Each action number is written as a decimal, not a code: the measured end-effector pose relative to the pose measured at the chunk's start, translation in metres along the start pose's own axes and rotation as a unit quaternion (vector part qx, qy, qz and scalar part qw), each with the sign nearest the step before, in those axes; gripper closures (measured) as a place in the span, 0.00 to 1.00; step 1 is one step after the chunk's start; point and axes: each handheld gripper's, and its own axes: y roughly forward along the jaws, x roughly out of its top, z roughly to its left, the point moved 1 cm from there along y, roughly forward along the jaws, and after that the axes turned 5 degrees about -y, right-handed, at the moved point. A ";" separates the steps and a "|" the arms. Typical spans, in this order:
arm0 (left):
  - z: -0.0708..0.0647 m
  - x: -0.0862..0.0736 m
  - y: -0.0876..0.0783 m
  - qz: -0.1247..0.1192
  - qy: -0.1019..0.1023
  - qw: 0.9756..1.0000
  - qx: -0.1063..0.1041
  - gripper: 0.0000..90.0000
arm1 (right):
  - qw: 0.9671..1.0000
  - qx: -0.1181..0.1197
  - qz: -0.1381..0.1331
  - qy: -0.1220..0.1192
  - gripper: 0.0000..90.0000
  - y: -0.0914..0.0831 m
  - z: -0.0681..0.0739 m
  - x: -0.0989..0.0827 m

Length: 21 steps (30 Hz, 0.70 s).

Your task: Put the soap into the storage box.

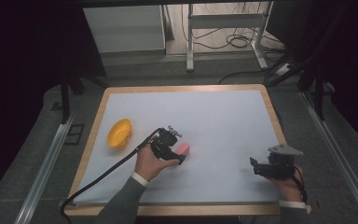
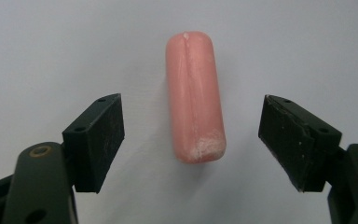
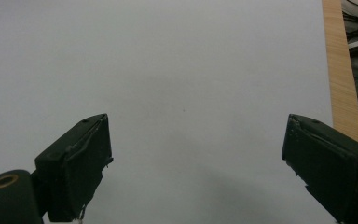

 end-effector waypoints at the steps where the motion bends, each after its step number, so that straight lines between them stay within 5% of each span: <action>1: -0.001 0.000 0.005 0.007 0.000 1.000 -0.003 0.25 | 1.000 0.000 -0.001 -0.001 0.09 0.000 0.001 0.000; 13: 0.003 0.002 0.027 0.026 -0.012 1.000 -0.010 0.27 | 1.000 -0.005 0.003 0.000 0.09 0.002 0.000 -0.001; 21: 0.007 0.004 0.031 0.022 -0.017 1.000 -0.008 0.43 | 1.000 -0.009 0.004 0.003 0.09 0.002 -0.001 -0.001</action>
